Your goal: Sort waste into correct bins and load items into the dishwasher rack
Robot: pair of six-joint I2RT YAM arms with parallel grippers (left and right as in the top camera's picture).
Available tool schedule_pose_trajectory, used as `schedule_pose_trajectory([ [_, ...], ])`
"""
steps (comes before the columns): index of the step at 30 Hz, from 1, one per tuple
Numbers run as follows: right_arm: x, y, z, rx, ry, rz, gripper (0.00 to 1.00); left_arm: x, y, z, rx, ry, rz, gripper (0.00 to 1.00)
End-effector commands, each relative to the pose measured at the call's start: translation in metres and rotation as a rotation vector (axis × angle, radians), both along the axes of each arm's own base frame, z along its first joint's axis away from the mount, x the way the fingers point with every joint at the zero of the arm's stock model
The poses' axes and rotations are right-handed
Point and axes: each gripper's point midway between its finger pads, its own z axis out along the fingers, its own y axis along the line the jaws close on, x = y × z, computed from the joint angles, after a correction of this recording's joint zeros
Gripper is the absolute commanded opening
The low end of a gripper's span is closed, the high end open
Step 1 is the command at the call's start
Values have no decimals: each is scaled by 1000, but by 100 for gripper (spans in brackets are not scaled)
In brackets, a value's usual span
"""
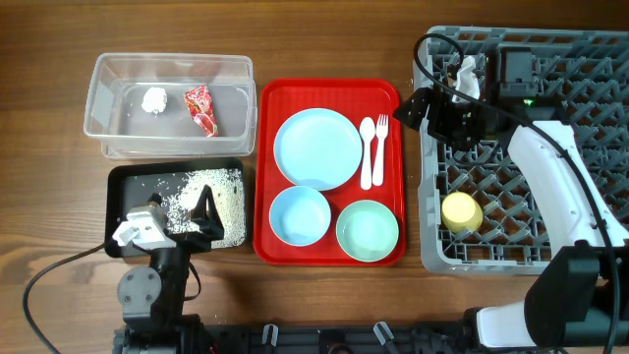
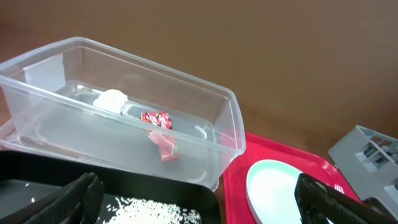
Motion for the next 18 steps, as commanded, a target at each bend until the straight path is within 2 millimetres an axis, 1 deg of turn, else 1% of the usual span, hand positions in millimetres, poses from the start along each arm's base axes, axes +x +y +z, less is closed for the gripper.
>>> schedule_pose_trajectory([
  [1, 1, 0, -4, 9, 11, -2, 100, 4, -2, -12, 10, -15, -19, 100],
  [4, 1, 0, -4, 10, 11, -1, 100, 7, -2, -11, 12, -53, -19, 100],
  [18, 1, 0, -4, 10, 11, -1, 100, 7, -1, -11, 12, -52, -13, 100],
])
